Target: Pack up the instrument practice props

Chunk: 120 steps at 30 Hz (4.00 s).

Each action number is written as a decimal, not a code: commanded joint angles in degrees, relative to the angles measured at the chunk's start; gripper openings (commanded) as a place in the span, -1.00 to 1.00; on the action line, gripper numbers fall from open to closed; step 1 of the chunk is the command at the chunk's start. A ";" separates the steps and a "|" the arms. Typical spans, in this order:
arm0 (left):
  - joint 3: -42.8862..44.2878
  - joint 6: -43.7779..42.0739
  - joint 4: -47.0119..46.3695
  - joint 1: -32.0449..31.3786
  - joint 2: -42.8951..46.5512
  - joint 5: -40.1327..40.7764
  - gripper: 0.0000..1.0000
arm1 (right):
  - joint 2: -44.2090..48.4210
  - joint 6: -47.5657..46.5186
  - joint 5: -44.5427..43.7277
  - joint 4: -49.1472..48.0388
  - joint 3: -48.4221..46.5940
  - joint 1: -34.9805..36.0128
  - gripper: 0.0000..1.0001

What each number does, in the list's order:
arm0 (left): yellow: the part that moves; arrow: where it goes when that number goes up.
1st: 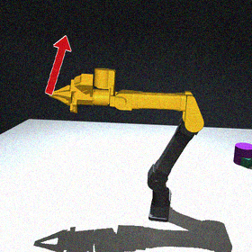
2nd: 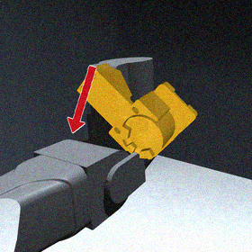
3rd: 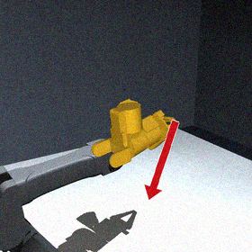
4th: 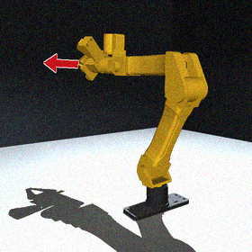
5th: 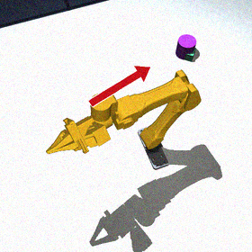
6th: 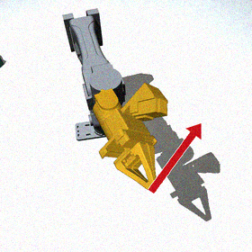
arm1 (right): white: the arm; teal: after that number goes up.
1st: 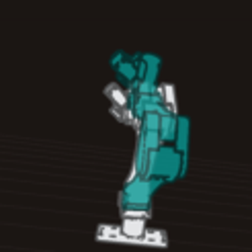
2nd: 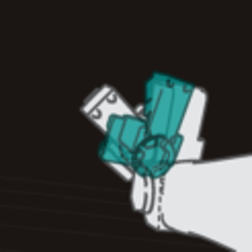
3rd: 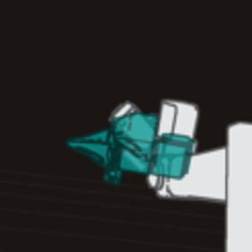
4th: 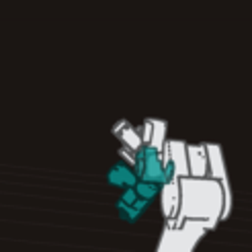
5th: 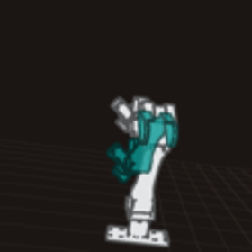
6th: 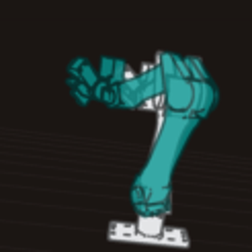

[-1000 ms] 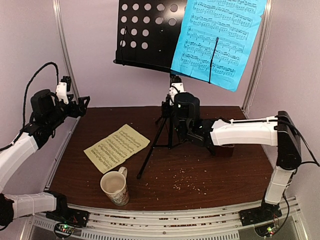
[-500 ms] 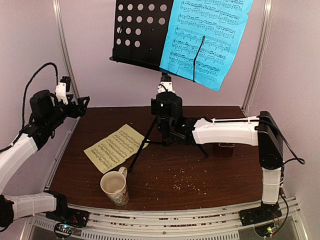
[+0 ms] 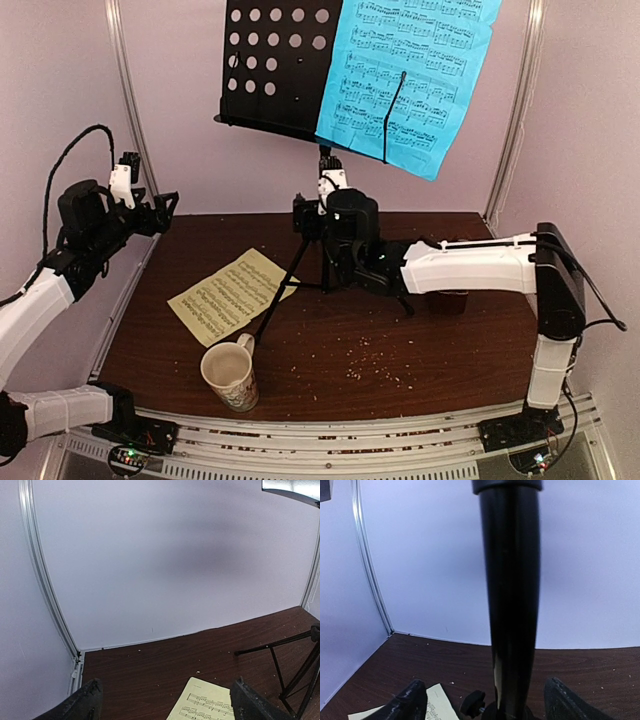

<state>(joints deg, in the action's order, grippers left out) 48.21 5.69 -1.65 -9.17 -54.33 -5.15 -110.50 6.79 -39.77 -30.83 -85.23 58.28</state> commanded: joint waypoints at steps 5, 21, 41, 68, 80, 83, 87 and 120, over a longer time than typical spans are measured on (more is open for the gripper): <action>-0.57 -0.21 -1.78 -0.01 -0.07 2.16 0.84 | 12.04 1.91 8.42 1.02 15.91 0.20 0.88; 6.52 5.36 -2.05 -2.68 2.48 -6.36 0.59 | 41.91 15.61 20.99 16.73 38.17 -16.66 0.96; 35.99 9.73 -2.82 -38.16 -21.24 -9.88 0.30 | 57.83 32.74 62.89 22.19 18.48 -39.60 0.80; 61.88 18.04 -4.37 -43.52 -44.27 -20.26 0.10 | 51.81 33.10 71.08 11.41 12.19 -31.45 -0.23; 70.39 19.34 -2.13 -44.09 -51.42 -20.72 -0.11 | 50.41 27.90 66.20 14.09 10.00 -29.05 -0.52; 70.75 19.78 -2.64 -44.18 -51.96 -21.09 -0.18 | 50.38 27.39 65.39 14.42 10.08 -28.92 -0.56; 71.25 20.56 -3.66 -44.43 -52.73 -22.18 -0.24 | 50.38 26.57 64.61 14.89 10.08 -28.75 -0.62; 72.43 20.60 -5.16 -45.76 -54.22 -22.90 -1.00 | 50.89 25.05 62.42 14.55 11.40 -28.57 -1.00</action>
<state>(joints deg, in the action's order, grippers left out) 118.85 26.57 -4.27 -54.54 -107.81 -27.49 -60.34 32.71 23.51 -14.94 -73.73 29.30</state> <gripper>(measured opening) 0.011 0.009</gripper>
